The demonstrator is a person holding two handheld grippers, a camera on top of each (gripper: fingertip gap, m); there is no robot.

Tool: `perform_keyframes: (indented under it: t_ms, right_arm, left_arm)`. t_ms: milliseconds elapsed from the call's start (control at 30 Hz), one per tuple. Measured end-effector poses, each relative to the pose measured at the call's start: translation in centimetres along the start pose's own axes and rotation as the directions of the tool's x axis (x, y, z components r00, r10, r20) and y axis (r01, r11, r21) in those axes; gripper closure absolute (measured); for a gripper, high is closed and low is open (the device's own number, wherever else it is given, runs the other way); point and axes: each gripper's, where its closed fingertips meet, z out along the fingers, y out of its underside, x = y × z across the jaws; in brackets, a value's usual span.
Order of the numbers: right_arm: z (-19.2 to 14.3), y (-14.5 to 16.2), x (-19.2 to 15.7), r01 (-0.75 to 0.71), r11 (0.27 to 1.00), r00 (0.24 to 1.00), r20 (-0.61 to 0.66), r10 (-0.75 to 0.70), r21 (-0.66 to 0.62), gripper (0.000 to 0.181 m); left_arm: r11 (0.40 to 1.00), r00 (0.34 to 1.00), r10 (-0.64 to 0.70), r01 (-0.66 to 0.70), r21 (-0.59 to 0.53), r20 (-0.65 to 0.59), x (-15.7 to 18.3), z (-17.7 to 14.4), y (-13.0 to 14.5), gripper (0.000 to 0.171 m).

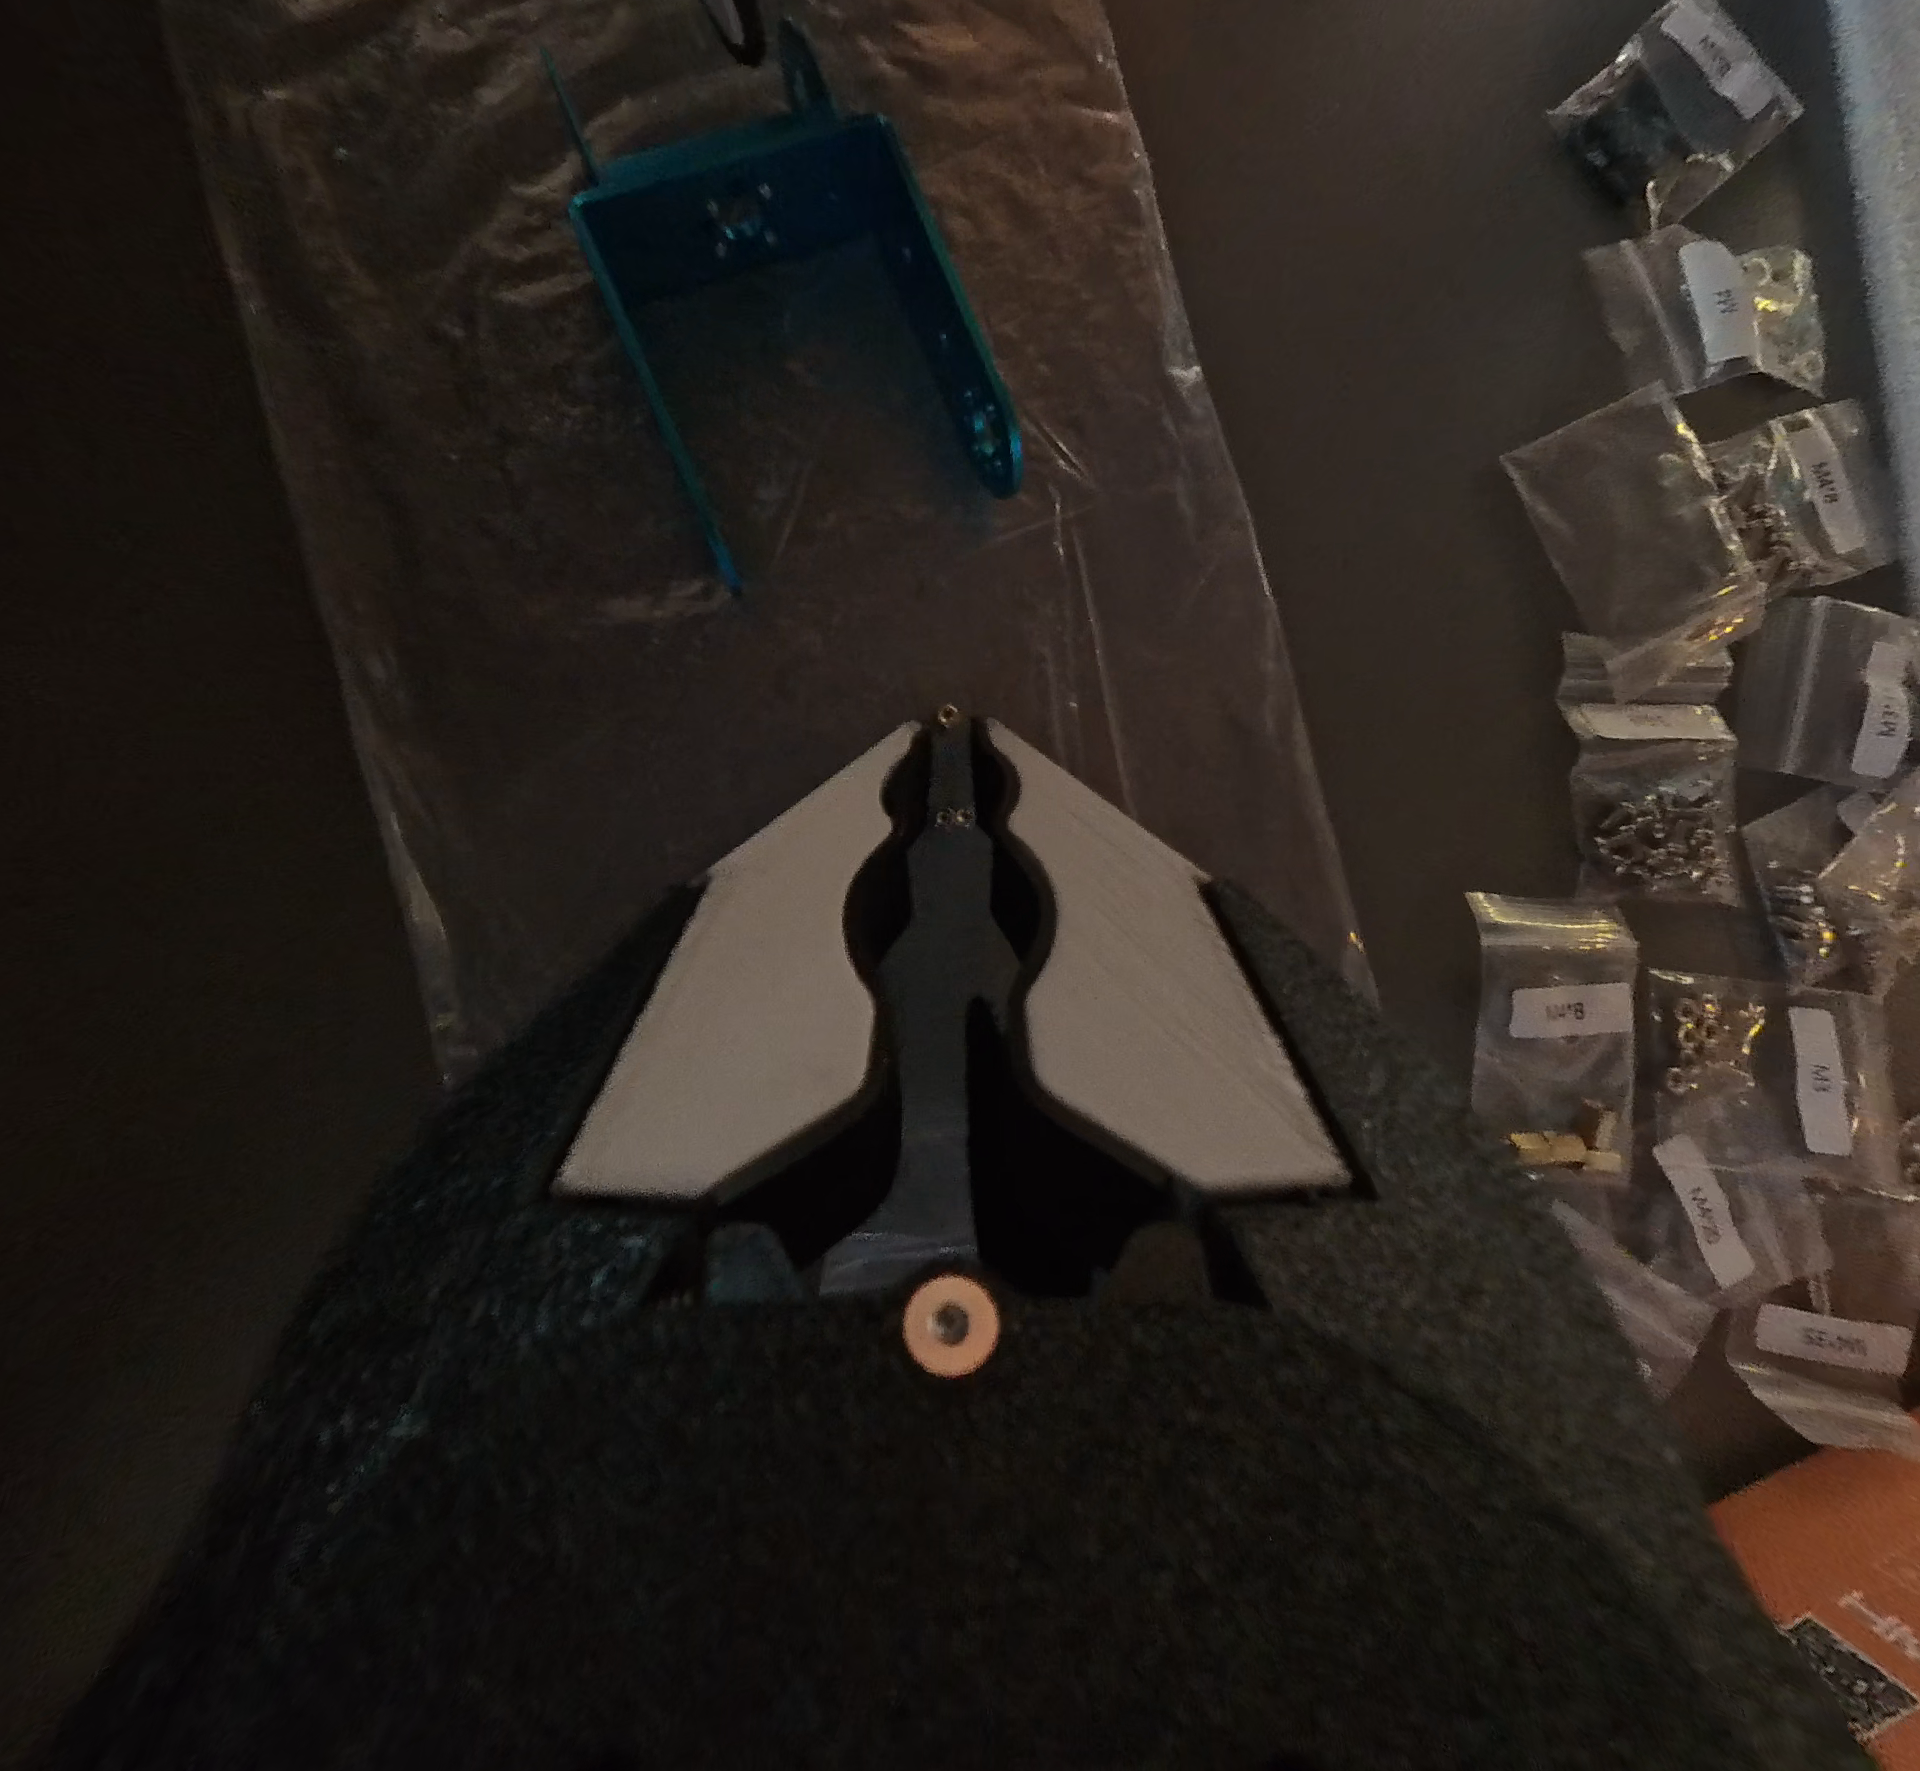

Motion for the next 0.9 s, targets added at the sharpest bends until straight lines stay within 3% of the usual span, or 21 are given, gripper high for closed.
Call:
perform_keyframes:
  t_ms: [300,567,767,900]
  right_arm:
    - [0.4,-0.2,0.0,-0.058,0.998,0.998,0.025,0.058,-0.013,0.172]
    - [0.3,0.0,-0.3,-0.142,0.988,0.98,0.131,0.148,-0.056,0.172]
    - [-0.4,0.7,0.0,0.09,0.942,0.985,0.169,-0.036,-0.322,0.17]
    - [0.0,0.3,-0.8,0.223,0.91,0.957,0.255,-0.137,-0.349,0.17]
  left_arm:
    - [1.0,1.0,0.01,-0.01,-0.014,-0.013,0.4,0.1,0.2,0.132]
    - [1.0,0.999,0.01,-0.01,-0.017,-0.031,0.8,0.3,0.1,0.132]
    - [1.0,1.0,-0.013,0.013,-0.009,-0.022,0.1,0.1,0.3,0.132]
    - [0.999,0.999,-0.033,0.032,-0.016,-0.002,-0.8,-0.1,0.9,0.132]
